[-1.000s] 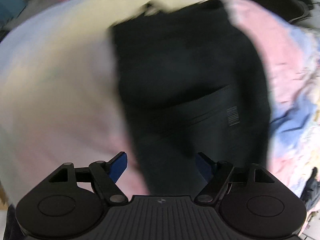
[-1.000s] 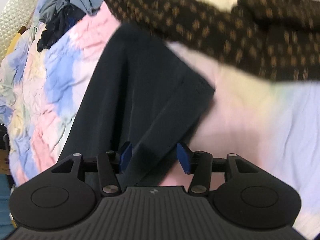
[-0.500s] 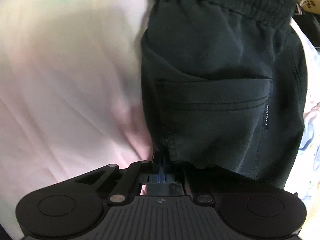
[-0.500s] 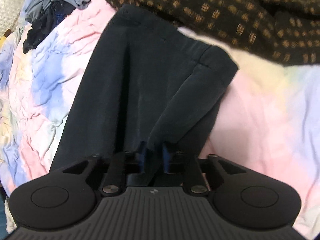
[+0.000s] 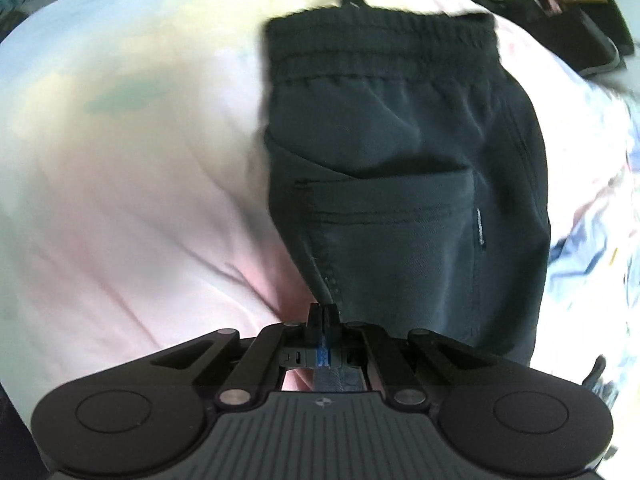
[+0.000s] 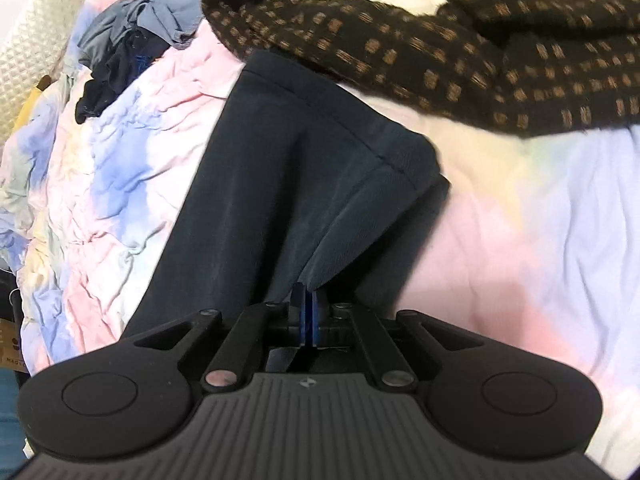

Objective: Fold clothes
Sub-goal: 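Grasp the hem of the black trouser leg with the right tool, then lift the held leg and fold it over toward the waistband with the right tool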

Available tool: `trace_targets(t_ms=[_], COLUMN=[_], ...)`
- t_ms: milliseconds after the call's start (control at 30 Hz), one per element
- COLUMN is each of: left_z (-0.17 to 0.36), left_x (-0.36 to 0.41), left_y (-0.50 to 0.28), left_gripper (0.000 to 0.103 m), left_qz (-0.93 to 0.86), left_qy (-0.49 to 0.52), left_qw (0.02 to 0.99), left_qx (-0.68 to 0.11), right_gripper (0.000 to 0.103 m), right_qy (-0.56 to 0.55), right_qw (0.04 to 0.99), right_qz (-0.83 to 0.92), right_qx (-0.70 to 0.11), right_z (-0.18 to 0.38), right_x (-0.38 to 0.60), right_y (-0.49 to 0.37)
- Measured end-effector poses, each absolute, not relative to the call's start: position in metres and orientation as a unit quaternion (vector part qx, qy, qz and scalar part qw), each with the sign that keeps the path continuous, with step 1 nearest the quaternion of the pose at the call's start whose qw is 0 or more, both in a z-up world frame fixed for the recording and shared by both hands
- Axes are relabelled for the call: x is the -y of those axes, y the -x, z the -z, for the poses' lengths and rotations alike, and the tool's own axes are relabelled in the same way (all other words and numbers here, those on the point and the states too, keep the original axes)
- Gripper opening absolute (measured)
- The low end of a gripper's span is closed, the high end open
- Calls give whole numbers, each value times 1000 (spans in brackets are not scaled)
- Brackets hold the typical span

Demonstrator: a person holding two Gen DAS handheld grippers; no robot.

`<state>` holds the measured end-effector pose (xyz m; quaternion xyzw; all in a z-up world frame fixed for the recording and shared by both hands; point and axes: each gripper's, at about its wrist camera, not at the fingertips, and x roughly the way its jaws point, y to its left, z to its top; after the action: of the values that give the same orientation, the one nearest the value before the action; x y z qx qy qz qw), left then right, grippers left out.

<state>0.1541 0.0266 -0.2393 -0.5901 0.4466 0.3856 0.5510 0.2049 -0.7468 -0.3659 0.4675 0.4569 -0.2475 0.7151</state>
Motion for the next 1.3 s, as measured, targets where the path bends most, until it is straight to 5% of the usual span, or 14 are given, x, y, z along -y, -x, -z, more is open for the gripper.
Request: trace_targets(t_ms=[133,233,433,500,600,800,1033,1300], left_z=[229,216,199,200,185,166,175,196], left_x=[-18,-8,16,27,46,88,127,148], left_y=[-149,-138,-141,-148,-151,-155,-174,-202], left_gripper=[4,17,43,49,54,65,66,67], left_qz=[-386,-380,-370,-369,-367,-365,-349,-330], left_qy=[571,557,523,509,479,424,389,369], left_qw=[561,573,605,616,630,653,659,673], left_qx=[-459,-466,-472,-476,-490,-511,-540,-549], right_gripper=[5,14,45,67,74,68,65,13], right_qy=[-468,-476,-505,-517,-534,-552,-573,-555], right_qw=[710,714,716,712,703,698,686,706], right_qz=[245,232,218,220,223,216,215,207], right_qx=[-466,-458,-429,-421,-413,-402,-394,-388], right_z=[372,374,384,392,406,435,462,447], right_x=[752,758,774,781,790,802,807,807], right_y=[-197,-188,-167,-165,-164,-174,-175,-177])
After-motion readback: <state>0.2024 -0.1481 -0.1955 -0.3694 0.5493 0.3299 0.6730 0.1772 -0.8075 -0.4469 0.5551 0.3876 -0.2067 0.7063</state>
